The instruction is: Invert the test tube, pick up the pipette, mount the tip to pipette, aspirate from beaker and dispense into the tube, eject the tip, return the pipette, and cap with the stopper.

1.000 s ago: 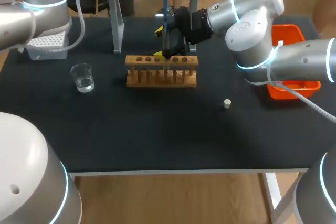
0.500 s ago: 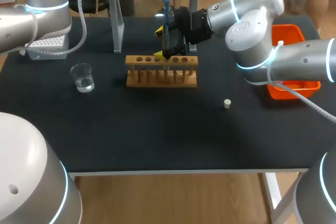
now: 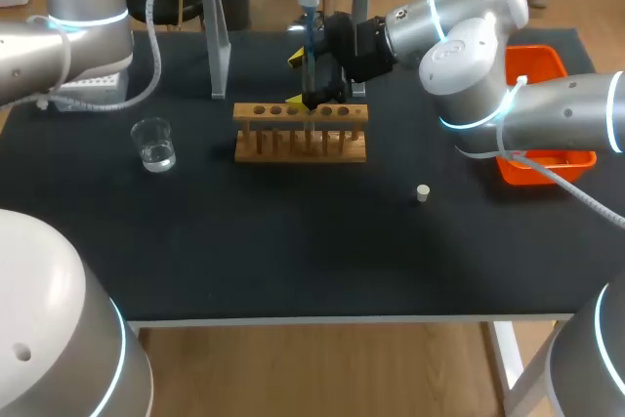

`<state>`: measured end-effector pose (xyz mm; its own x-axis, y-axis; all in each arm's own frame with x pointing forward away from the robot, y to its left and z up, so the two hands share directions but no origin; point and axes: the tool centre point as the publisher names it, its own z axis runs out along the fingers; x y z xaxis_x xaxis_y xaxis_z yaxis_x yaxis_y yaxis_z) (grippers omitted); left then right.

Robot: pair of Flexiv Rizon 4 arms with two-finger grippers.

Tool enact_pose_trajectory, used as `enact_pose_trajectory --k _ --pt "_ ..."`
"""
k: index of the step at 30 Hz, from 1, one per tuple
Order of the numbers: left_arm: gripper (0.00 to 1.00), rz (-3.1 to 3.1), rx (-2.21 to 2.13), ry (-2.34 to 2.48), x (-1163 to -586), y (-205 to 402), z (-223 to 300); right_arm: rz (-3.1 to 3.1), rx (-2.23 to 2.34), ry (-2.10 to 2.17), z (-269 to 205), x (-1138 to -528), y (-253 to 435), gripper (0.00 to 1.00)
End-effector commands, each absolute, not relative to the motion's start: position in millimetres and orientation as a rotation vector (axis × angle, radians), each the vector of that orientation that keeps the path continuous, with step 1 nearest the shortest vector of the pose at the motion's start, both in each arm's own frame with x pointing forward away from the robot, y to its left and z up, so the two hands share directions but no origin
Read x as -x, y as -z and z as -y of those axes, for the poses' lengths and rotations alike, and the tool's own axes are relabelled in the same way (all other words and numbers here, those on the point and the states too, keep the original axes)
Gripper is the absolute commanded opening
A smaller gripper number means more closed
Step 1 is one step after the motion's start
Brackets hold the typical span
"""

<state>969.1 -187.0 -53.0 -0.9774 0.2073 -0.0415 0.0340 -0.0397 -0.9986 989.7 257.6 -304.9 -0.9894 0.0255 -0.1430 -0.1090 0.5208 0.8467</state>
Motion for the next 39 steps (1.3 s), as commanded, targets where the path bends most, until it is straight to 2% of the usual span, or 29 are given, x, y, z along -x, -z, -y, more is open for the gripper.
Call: enact_pose_trajectory --k 1,39 --pt "0.00 2.090 0.265 -2.156 -971 55 187 -2.623 0.074 -1.468 -257 -990 304 1.00" --pt "0.00 2.080 0.250 -2.162 -973 69 187 -2.623 0.074 -1.468 -257 -990 304 1.00"
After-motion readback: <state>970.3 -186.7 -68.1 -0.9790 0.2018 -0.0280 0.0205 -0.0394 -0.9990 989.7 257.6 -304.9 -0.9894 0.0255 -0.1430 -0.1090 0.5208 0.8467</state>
